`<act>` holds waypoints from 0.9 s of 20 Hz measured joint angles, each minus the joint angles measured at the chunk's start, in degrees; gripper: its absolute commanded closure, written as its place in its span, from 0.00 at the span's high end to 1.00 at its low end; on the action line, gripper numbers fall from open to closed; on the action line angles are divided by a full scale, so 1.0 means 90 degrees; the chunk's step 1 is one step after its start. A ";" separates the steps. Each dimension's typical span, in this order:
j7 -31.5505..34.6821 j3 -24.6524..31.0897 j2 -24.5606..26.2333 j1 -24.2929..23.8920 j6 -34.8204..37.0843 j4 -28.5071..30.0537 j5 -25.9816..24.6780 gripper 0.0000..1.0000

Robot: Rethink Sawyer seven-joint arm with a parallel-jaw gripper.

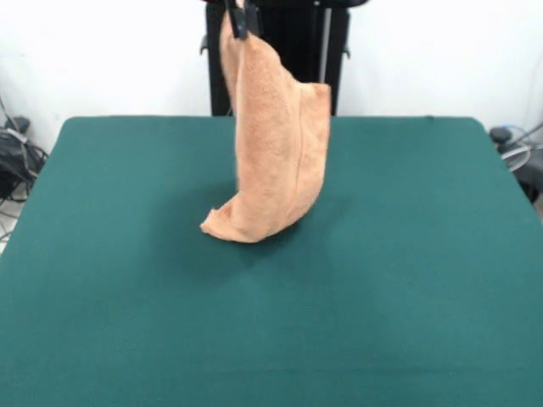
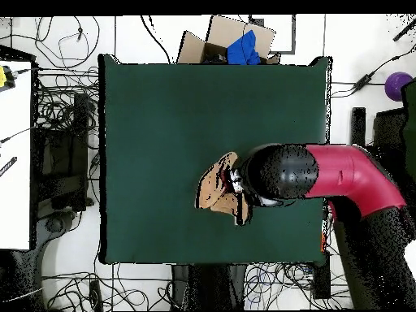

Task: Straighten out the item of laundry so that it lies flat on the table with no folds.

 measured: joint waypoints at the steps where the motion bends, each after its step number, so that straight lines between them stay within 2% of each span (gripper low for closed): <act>1: -0.0009 0.0005 -0.0011 0.0007 0.0143 -0.0082 0.0022 0.00; 7: -0.0030 0.0083 -0.0126 0.0034 0.1023 -0.0670 0.0122 0.00; 18: -0.0030 0.0182 -0.0185 0.0047 0.1901 -0.1288 0.0153 0.00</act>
